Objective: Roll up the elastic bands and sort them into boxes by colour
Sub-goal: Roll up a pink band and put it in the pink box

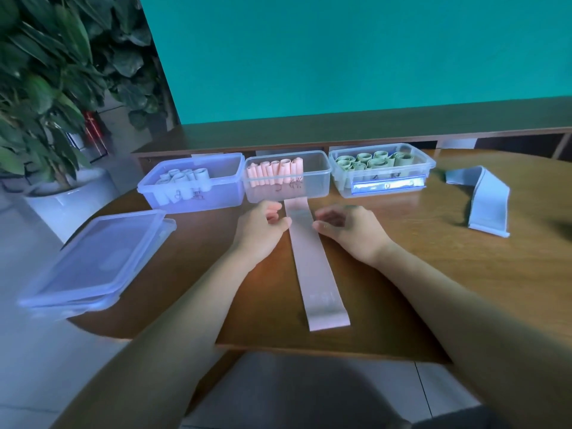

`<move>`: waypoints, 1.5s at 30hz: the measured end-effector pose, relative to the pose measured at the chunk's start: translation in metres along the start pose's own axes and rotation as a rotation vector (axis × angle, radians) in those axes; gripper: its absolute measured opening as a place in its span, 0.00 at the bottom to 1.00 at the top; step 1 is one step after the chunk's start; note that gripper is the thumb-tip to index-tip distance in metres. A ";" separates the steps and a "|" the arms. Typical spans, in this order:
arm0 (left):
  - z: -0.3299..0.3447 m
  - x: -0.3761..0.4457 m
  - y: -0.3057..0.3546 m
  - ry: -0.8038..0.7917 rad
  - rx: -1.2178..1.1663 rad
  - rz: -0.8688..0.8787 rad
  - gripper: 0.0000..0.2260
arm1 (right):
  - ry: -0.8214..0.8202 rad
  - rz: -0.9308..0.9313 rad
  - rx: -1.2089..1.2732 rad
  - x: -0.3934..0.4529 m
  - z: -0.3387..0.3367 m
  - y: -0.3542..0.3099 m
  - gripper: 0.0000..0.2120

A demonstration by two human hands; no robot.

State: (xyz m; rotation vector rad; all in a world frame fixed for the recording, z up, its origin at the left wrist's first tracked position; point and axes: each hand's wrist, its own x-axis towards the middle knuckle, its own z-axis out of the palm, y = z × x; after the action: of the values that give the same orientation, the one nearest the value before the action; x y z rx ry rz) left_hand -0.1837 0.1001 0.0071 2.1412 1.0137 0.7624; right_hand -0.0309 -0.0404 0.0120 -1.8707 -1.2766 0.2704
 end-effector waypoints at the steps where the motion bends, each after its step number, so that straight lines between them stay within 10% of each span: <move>1: -0.004 -0.009 0.001 -0.022 0.016 0.012 0.19 | -0.014 -0.015 -0.017 -0.009 -0.001 -0.003 0.14; 12: -0.045 -0.148 0.015 -0.203 -0.169 0.249 0.09 | -0.175 -0.166 0.136 -0.118 -0.020 -0.020 0.08; 25: -0.038 -0.164 0.017 -0.244 0.148 0.465 0.09 | -0.286 -0.399 -0.007 -0.132 -0.027 -0.022 0.08; 45: -0.035 -0.159 0.026 -0.280 0.125 0.391 0.06 | -0.300 -0.119 0.060 -0.121 -0.024 -0.028 0.03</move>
State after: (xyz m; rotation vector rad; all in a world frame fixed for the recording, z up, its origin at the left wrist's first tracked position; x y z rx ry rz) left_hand -0.2824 -0.0323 0.0130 2.5074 0.5144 0.5602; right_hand -0.0915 -0.1516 0.0158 -1.7407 -1.5567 0.5349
